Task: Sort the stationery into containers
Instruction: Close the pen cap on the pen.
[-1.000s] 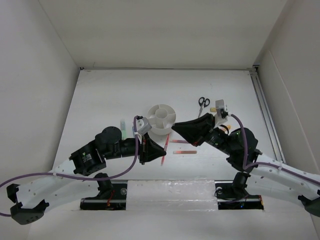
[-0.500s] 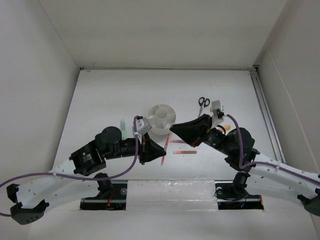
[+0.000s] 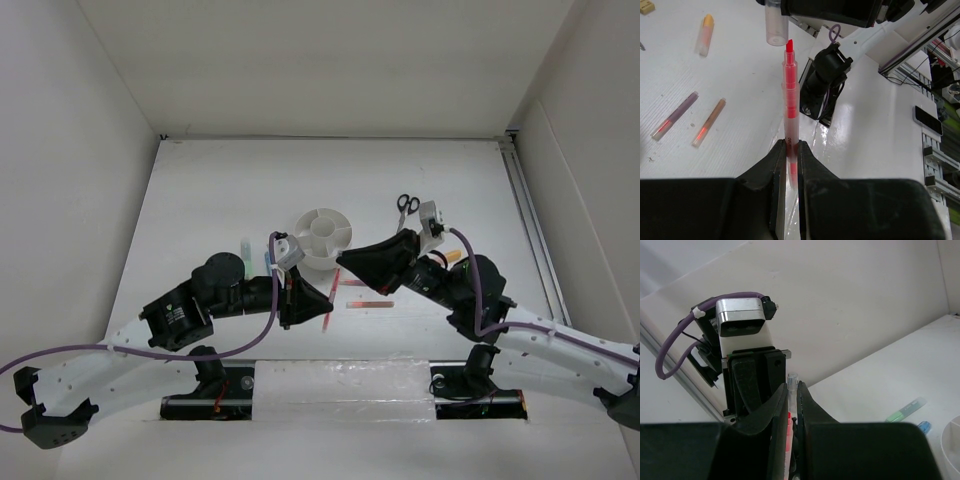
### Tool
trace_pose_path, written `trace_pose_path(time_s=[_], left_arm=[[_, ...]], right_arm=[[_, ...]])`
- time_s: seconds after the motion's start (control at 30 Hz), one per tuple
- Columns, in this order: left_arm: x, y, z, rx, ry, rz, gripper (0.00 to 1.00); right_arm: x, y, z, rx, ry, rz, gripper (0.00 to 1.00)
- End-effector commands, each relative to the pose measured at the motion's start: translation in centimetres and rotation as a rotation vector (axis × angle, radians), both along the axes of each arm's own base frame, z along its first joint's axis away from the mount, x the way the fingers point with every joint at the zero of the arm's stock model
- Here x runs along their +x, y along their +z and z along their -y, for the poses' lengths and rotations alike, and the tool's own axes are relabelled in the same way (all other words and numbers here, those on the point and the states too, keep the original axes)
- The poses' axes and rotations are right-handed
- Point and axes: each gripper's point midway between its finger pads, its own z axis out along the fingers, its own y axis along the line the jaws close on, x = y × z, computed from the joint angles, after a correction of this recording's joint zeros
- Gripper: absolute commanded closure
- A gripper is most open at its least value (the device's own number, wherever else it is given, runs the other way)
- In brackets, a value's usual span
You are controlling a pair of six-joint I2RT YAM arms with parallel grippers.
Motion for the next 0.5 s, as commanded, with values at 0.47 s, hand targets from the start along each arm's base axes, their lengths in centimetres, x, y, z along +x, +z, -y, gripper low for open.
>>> trace_pose_path(time_s=[0.47], left_arm=[[-0.1, 1.4, 0.2, -0.055, -0.014, 0.034, 1.0]], right_arm=[[-0.8, 2.3, 1.4, 0.071, -0.012, 0.038, 1.0]])
